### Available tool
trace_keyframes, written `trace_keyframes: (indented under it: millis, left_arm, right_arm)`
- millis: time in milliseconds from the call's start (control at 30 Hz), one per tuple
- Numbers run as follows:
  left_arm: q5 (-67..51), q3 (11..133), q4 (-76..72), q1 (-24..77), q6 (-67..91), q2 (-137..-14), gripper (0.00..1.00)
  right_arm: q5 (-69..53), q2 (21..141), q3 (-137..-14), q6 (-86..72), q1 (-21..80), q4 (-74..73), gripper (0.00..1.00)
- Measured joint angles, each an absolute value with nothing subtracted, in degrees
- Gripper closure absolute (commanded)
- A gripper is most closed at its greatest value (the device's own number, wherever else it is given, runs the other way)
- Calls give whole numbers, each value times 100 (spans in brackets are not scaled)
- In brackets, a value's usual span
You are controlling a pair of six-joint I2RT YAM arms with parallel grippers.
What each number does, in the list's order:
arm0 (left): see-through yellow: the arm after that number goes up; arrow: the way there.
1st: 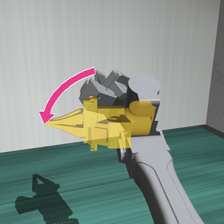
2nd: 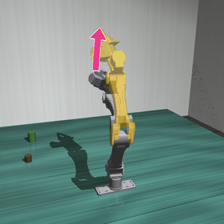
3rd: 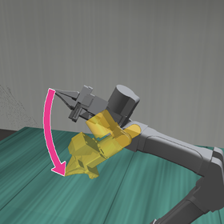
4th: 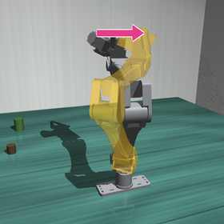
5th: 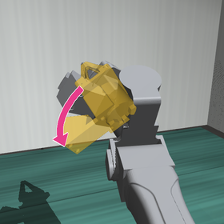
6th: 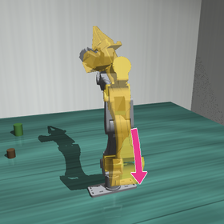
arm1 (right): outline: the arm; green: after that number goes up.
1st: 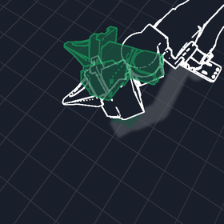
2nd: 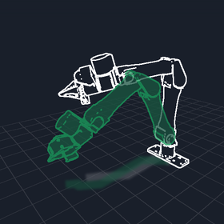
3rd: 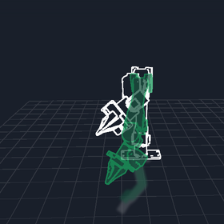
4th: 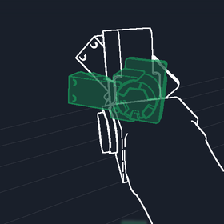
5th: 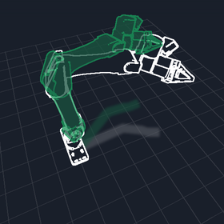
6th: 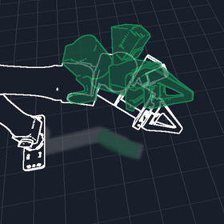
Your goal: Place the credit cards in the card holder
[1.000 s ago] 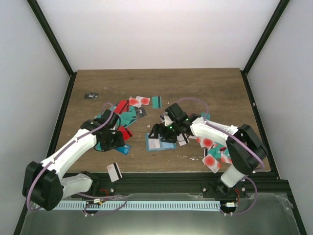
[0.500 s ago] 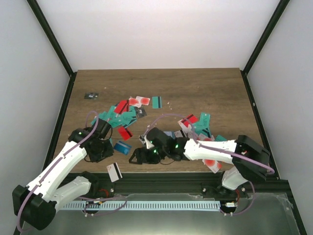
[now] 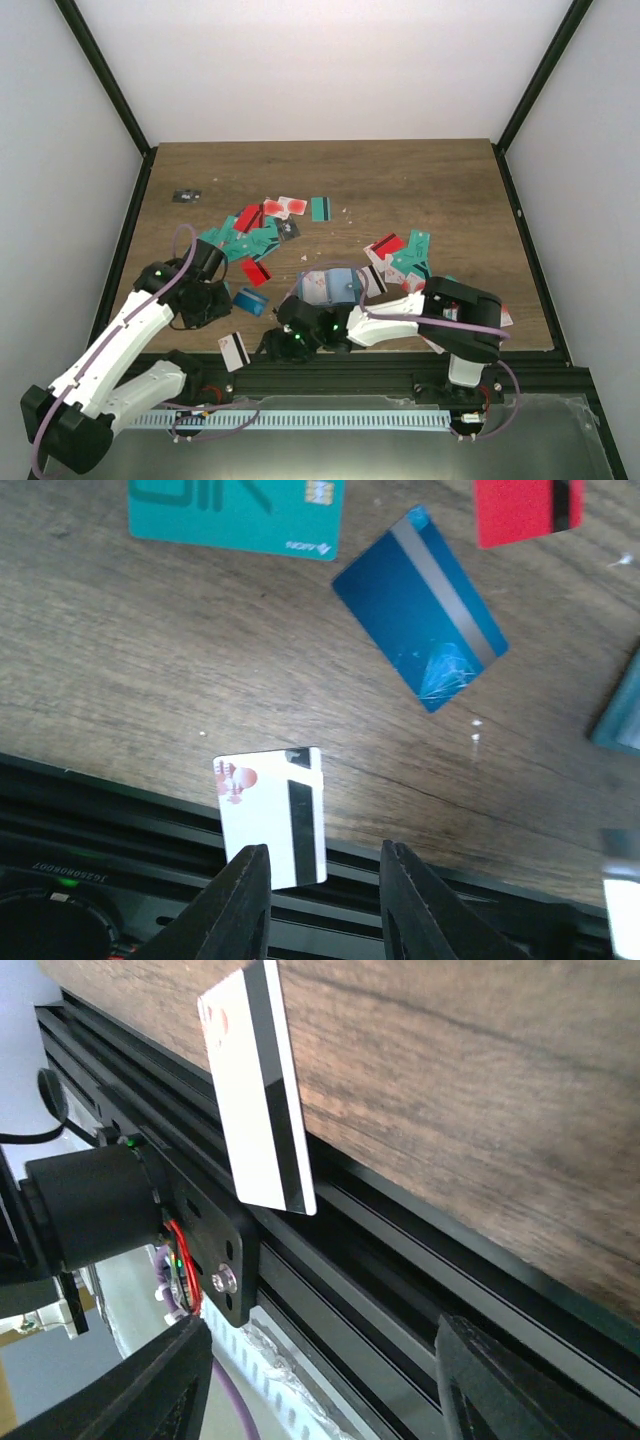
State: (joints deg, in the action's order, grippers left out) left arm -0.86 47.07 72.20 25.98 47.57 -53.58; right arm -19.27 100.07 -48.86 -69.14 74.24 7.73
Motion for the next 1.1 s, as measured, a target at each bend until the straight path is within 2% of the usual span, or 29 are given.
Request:
trace_keyframes:
  millis: [133,700,1100]
  left_arm:
    - [-215,4755,7124,2598,4694,-5148,67]
    - [-589,4974,7168,2600,4418,-4921,67]
    - [-674,5166,7406,2600,4342,-4827,67]
  right_arm:
    - [-1885,10265,-4917,-7131,7557,958,43]
    - [-1782,11183,-5478,-7620,7634,1369,46]
    - [-1951,11690,-5826,-7754,7660,1863,63]
